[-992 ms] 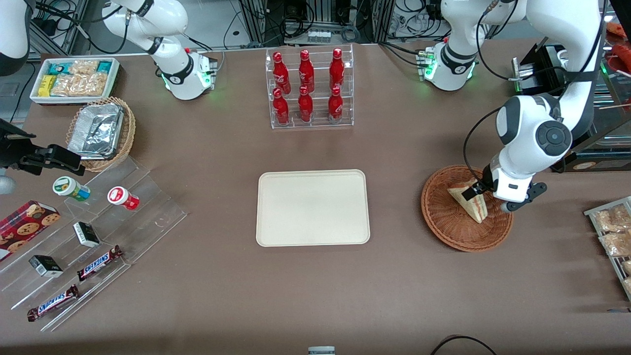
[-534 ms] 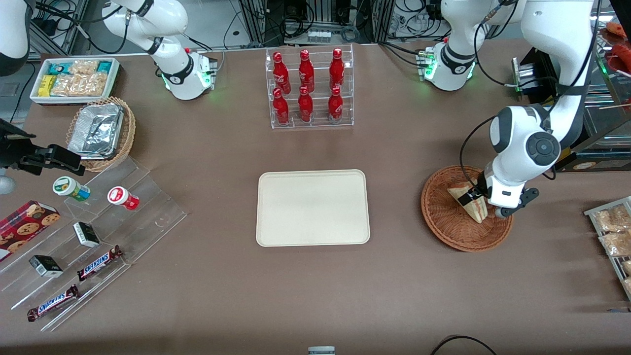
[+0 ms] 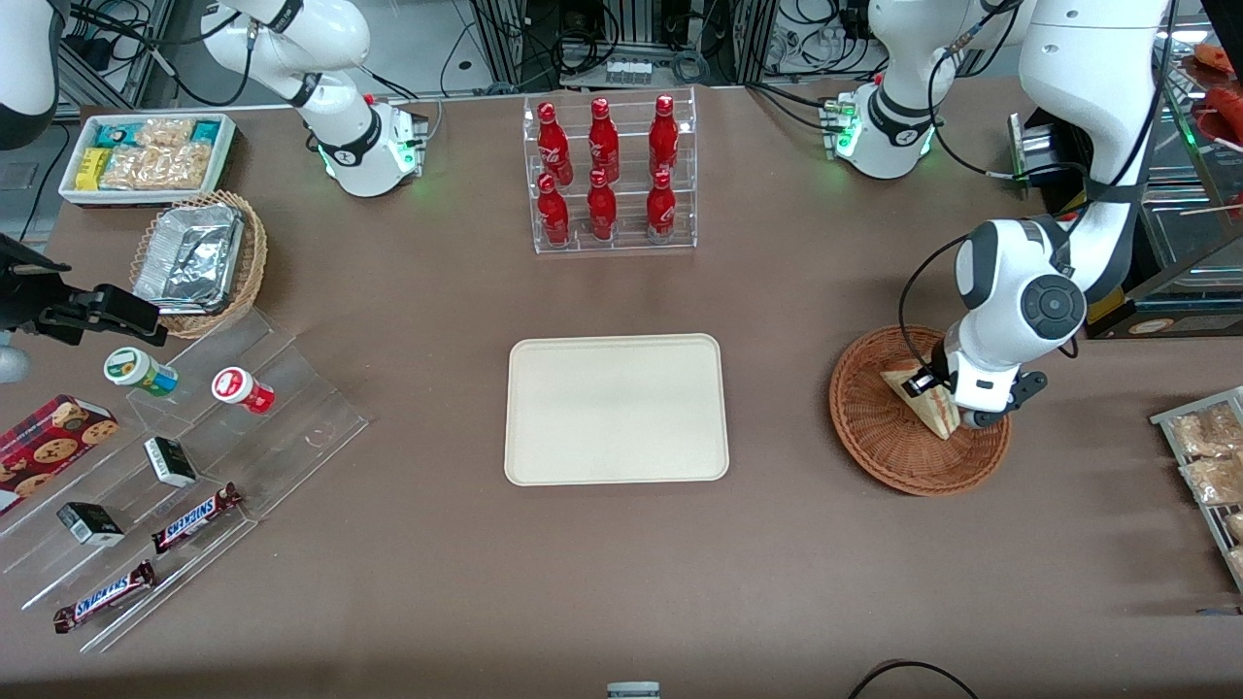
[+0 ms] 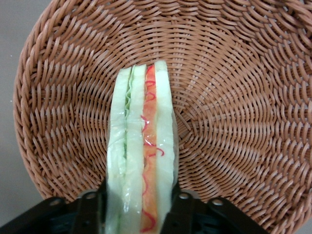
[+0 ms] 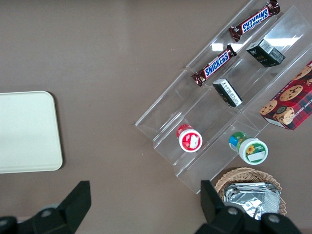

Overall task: Place sandwich from basket to tray
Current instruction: 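Lower the open left gripper around the wrapped sandwich and close it, then lift the sandwich out of the basket with the left gripper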

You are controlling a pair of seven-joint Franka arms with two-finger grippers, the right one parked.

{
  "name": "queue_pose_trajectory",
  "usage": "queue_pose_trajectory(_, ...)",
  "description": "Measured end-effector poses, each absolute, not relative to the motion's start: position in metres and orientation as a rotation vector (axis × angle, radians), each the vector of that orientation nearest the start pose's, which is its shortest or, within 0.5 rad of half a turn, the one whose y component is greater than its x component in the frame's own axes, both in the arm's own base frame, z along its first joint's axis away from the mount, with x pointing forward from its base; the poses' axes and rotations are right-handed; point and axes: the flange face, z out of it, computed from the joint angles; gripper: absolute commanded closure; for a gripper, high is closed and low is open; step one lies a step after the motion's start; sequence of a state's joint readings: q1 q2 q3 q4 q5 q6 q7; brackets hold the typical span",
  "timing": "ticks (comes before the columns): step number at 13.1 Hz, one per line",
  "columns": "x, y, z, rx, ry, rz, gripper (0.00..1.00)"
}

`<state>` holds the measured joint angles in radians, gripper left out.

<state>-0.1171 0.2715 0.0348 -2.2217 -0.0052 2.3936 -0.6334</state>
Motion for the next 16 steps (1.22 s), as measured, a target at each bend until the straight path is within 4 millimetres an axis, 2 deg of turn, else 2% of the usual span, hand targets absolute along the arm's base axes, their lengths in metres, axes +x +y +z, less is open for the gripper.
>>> queue_pose_trajectory(4,0.543,-0.045,0.251,-2.985,-0.842,0.125,1.0)
queue_pose_trajectory(7,0.565,-0.051,0.287,-2.966,-0.78,0.154,1.0)
queue_pose_trajectory(9,0.579,-0.072,0.32,-2.949,-0.692,0.164,1.0)
queue_pose_trajectory(11,0.583,-0.11,0.345,-2.957,-0.591,0.151,1.0)
queue_pose_trajectory(13,0.577,-0.16,0.355,-2.983,-0.467,0.12,1.0)
queue_pose_trajectory(16,0.557,-0.234,0.363,-3.012,-0.292,0.081,1.0)
